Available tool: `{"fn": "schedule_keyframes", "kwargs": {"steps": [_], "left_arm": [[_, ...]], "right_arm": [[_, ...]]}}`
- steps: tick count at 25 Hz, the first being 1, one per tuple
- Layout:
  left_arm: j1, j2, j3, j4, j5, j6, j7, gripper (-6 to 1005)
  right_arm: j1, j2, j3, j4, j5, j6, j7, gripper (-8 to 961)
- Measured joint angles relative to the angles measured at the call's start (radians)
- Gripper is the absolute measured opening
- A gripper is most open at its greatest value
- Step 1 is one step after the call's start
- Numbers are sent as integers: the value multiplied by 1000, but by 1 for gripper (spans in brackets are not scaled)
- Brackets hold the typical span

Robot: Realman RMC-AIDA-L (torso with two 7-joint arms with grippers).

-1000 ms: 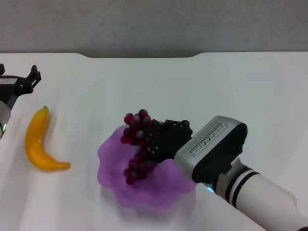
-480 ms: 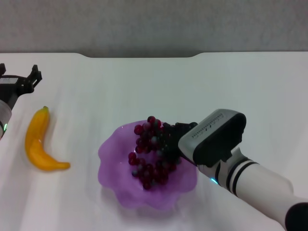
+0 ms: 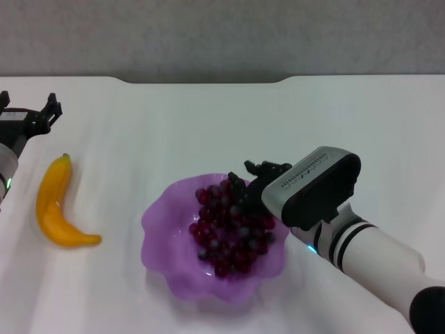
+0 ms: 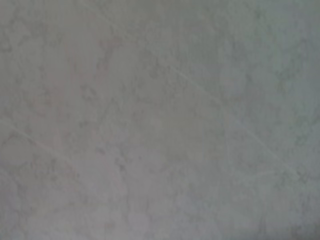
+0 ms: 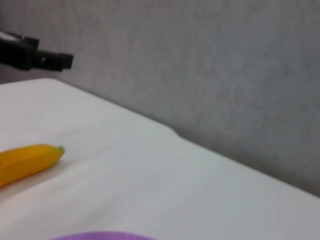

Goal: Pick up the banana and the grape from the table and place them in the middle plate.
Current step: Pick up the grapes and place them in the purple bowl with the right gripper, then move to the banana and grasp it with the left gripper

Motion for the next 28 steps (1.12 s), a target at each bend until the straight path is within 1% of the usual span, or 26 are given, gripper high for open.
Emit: {"fn": "schedule_keyframes", "kwargs": {"steps": [1,4,7,12,14,18,20,25,28], "left_arm": [[0,0,0,0,0,0,0,894],[0,0,-2,0,0,0,0,894],[0,1,-2,0,0,0,0,894],[0,1,0,0,0,0,0,894],[0,1,2,0,0,0,0,894],[1,1,2,1,0,0,0,894],[2,1,1,1,0,0,0,894],[3,0,4,1,0,0,0,894],[7,1,2,-1,0,0,0,894]], "right_arm": [[-1,0,-7,0,0,-25,5,191],[2,0,-17,-1,0,-62,18,404],[5,0,-21,-5,-1,-89,23,476],[-3,0,-23,-23,-7,-180,24,595],[-5,-1,-23,-29,-10,-197,25,643],[-7,-1,-25,-30,-9,-238,28,778],[-11,0,-32,-24,-7,-286,36,846],[-36,-6,-19,-5,-4,-393,128,891],[-51,-10,7,22,-22,-424,216,890]]}}
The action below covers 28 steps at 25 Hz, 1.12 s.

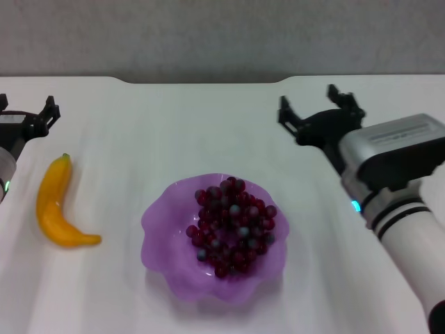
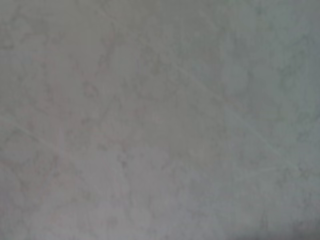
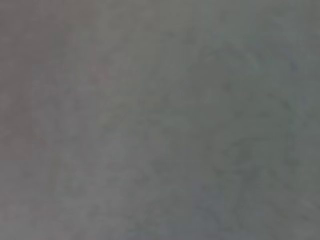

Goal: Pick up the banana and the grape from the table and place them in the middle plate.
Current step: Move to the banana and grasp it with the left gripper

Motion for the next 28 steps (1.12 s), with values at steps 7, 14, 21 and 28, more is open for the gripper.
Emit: {"fn": "schedule_keyframes", "kwargs": {"steps": [7,14,21,28], "left_arm": [[1,1,1,-1,0,0,0,893],[0,0,1,-1,0,0,0,893],[-5,0,1,-1,0,0,0,893],[-8,-2,1,0,0,-3,-8,893]], "right_arm": [[-6,-1,23,130,-5,-71,202,887],[-1,-3,25,300,-87,-138,453,885],[12,-3,37,428,-96,-162,517,882],[8,2,71,478,-86,-197,510,879]]}}
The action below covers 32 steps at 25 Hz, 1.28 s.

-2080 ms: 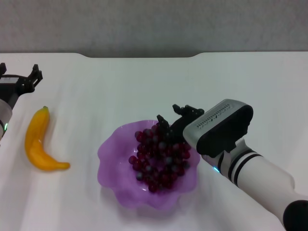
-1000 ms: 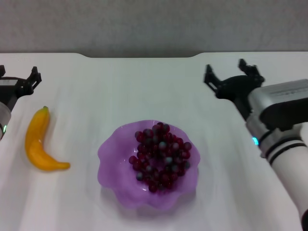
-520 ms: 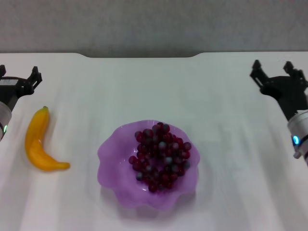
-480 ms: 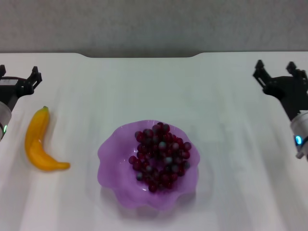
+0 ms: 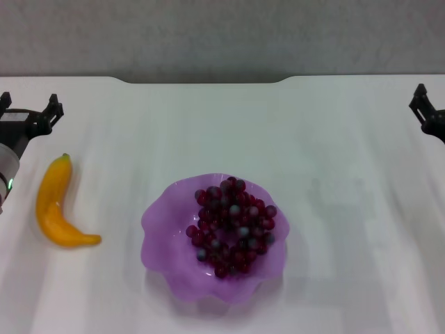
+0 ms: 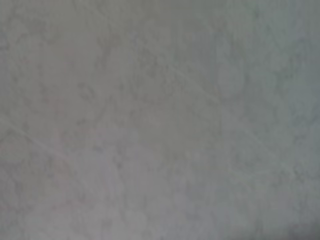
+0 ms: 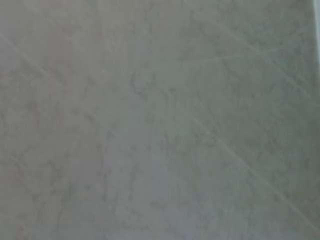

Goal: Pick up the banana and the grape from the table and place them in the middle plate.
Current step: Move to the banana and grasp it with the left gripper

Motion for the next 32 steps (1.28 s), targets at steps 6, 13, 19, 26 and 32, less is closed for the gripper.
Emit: {"fn": "schedule_keyframes", "kwargs": {"steps": [6,13,19,26,32], "left_arm": [[-11,1,0,52,0,-164,5,893],[-6,6,-2,257,2,-486,58,893],[23,13,-66,479,2,-757,124,893],[72,10,-226,737,19,-1061,214,893],[72,1,-308,855,141,-1296,205,893]], "right_arm": [[-9,1,7,11,0,5,2,878],[-21,1,7,12,2,24,4,878],[-23,0,7,19,2,37,4,878],[-23,2,6,19,2,38,0,878],[-24,1,6,19,2,38,-1,878]]}}
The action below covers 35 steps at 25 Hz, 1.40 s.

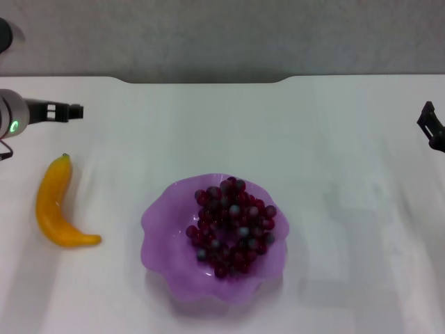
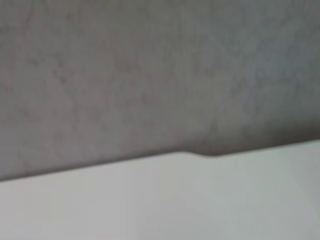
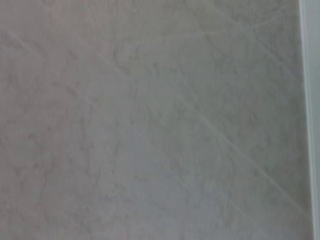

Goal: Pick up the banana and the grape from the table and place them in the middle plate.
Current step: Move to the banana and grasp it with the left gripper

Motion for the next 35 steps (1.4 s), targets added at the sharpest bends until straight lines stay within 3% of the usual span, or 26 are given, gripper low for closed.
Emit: {"fn": "schedule_keyframes", "kwargs": {"steps": [17,35], "left_arm": [[-15,1,-31,-137,63,-84,-4,854],[-65,2,-36,-297,64,-13,-3,812]], "right_arm": [[2,0,0,0,0,4,-2,878],[8,0,0,-5,0,14,-2,878]]}}
